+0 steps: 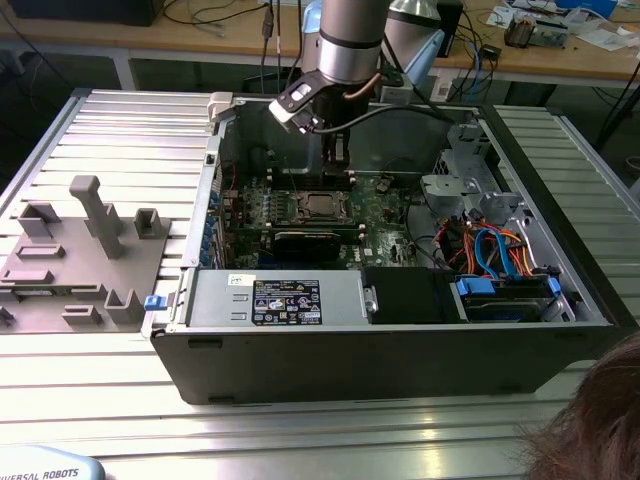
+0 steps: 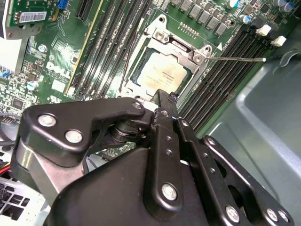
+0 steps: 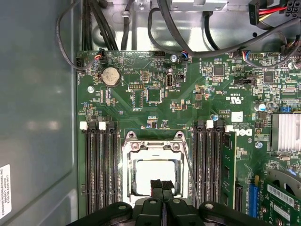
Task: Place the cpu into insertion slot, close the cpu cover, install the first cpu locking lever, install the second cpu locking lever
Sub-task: 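Close the cpu cover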
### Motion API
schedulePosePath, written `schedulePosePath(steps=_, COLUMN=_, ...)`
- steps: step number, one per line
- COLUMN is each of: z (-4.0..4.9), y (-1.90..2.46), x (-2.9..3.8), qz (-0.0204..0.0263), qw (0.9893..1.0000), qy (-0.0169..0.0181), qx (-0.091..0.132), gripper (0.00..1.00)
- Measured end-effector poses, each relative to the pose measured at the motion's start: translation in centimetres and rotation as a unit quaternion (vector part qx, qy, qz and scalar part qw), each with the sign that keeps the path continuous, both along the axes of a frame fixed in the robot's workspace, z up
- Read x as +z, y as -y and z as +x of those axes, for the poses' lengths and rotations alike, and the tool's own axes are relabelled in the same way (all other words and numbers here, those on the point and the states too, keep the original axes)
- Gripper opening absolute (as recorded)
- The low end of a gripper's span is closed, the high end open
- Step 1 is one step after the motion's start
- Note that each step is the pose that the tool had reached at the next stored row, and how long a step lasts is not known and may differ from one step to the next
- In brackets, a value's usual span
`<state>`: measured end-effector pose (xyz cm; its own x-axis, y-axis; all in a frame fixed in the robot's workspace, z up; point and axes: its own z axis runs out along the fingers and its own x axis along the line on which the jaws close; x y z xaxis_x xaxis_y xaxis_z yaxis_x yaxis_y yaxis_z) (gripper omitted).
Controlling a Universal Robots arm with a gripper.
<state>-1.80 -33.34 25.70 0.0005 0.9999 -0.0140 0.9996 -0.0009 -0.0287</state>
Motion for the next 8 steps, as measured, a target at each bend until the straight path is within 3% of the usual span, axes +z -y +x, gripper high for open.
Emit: schedulePosePath(steps=8, z=0.0, y=0.0, x=0.27, qz=0.0, qw=1.0, qy=0.0, qx=0.0, gripper=0.11)
